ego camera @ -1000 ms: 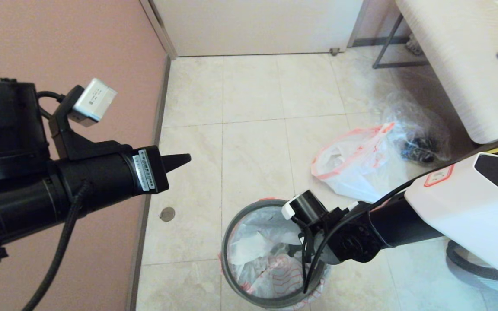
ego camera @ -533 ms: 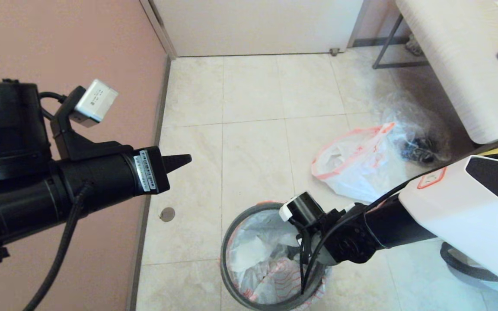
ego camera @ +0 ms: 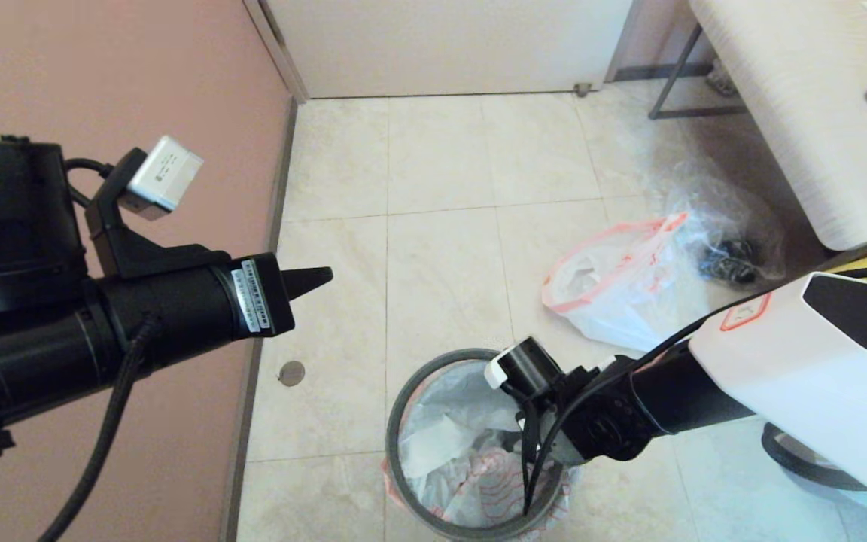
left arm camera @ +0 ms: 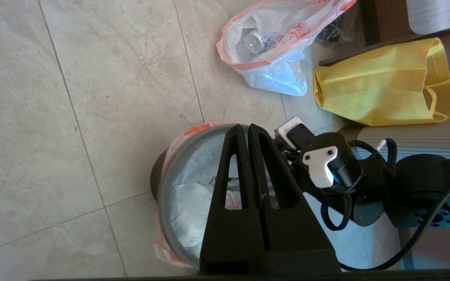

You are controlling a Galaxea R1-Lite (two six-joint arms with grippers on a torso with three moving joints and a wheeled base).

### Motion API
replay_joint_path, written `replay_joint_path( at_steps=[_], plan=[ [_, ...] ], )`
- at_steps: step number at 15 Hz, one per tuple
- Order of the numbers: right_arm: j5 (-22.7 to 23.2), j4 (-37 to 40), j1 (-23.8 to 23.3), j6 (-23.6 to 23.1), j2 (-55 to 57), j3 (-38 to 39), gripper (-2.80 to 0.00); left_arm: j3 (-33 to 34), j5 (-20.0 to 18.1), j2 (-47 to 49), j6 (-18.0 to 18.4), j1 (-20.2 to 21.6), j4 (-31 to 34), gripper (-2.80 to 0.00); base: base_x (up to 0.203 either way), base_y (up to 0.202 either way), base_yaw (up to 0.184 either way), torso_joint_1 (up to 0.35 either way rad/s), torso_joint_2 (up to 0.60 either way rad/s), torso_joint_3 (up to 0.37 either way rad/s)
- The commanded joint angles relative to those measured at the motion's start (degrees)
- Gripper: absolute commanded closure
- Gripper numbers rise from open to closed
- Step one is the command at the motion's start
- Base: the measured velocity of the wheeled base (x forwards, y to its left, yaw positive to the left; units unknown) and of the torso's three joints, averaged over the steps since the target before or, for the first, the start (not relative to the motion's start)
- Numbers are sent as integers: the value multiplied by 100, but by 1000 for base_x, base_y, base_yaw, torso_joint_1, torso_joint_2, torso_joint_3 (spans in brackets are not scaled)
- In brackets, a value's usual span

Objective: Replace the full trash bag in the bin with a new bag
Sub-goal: Place the trash can ring on the trash can

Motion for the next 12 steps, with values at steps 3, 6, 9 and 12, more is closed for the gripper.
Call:
replay_joint_path(
  at_steps=[3, 6, 9, 12],
  plan=[
    [-18, 30, 75, 14, -391, 165, -280, 1, 3, -11, -4, 1, -11, 0, 0, 0, 0, 0, 0, 0],
    [5, 40, 109, 27, -915, 533, -280, 10, -13, 57, 4, 1, 18, 0, 0, 0, 0, 0, 0, 0],
    [157, -9, 91, 173, -1346, 836, -280, 10, -1, 314, -4, 7, 50, 0, 0, 0, 0, 0, 0, 0],
    [1505, -19, 119, 590, -1618, 849, 0, 30, -51, 526, -13, 41, 50, 0, 0, 0, 0, 0, 0, 0]
  ],
)
